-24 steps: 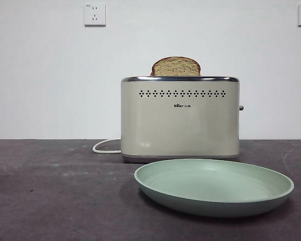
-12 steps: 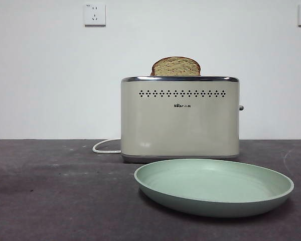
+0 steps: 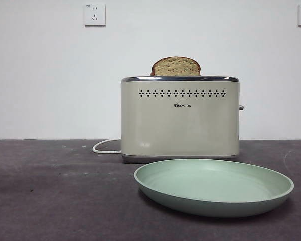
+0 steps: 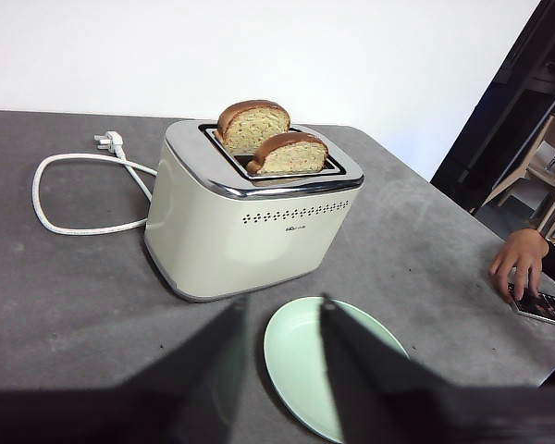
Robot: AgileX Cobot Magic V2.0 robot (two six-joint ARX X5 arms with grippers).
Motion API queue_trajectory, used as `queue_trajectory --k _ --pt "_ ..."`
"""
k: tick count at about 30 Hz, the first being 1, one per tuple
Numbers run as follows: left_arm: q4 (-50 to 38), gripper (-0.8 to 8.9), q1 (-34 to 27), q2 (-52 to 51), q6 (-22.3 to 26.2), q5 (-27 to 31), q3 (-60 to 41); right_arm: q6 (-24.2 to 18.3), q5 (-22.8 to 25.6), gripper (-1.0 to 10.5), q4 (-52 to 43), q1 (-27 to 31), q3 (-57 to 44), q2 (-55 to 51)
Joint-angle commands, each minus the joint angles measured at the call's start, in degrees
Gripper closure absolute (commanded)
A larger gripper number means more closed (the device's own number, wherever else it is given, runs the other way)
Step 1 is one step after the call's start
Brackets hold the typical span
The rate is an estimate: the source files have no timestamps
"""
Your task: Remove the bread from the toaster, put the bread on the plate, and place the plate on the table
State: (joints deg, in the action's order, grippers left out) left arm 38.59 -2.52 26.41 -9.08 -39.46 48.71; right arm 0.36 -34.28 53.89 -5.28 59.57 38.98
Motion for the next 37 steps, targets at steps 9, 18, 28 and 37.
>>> queue_trajectory --k 9,18,28,37 --pt "-5.68 1.86 1.03 1.51 0.74 -3.08 0.11 -0.22 0.2 3.2 -0.22 -0.09 0.09 0.02" --pt "-20.83 1.86 6.6 11.67 1.81 -4.28 0.39 -0.22 0.15 3.2 -0.26 -0.09 0.09 0.39" --pt "-34.82 1.86 18.62 32.92 8.52 3.28 6.36 -0.22 0.13 3.2 -0.26 -0.09 0.09 0.39" --pt "-37.38 1.87 25.03 53.94 16.7 9.51 19.17 -0.2 0.13 3.2 -0.22 -0.09 0.09 0.39"
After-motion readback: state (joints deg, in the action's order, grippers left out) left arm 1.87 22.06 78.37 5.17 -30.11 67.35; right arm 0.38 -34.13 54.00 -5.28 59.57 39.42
